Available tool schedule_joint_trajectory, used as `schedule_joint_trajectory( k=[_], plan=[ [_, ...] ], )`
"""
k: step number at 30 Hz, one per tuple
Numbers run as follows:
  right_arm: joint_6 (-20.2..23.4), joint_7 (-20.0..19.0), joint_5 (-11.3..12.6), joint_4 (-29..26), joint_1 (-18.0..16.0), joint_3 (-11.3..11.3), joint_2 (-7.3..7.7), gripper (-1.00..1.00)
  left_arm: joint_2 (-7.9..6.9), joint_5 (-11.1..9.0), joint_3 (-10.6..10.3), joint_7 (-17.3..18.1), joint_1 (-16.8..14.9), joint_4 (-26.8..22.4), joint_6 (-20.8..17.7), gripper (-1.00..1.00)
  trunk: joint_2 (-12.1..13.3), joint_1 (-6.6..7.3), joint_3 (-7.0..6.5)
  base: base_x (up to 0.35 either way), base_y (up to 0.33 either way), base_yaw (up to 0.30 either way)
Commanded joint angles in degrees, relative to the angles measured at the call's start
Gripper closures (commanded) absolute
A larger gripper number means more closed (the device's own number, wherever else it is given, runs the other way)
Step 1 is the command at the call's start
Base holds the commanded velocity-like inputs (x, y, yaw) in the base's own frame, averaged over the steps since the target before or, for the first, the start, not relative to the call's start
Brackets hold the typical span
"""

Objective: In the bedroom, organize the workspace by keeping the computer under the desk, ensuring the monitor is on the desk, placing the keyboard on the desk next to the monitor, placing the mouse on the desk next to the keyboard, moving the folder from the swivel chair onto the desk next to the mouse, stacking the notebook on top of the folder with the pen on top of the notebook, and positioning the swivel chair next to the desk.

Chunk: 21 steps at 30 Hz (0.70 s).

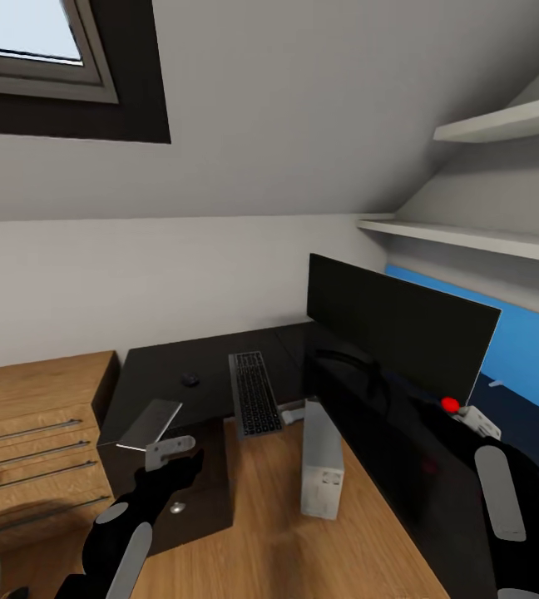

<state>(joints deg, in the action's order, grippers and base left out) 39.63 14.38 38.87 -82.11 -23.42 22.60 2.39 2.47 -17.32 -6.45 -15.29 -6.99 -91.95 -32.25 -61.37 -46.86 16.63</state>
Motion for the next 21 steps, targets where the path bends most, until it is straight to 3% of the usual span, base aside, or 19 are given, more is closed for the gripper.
schedule_joint_trajectory(
  k=[1, 21],
  plan=[
    [0.2, 0.5, 0.6, -0.1, -0.1, 0.0, 0.0, -1.0, 0.0, -0.6, 0.0, -0.5, 0.0, -0.1, -0.2, -1.0, -0.1, 0.0, 0.13, 0.0, 0.0, -0.074],
    [0.2, 0.6, 0.6, -0.1, -0.1, 0.1, -0.02, -1.0, 0.0, -0.6, 0.0, -0.5, 0.0, -0.1, -0.2, -1.0, -0.1, 0.0, 1.81, 0.0, 0.0, -0.024]
  ],
)
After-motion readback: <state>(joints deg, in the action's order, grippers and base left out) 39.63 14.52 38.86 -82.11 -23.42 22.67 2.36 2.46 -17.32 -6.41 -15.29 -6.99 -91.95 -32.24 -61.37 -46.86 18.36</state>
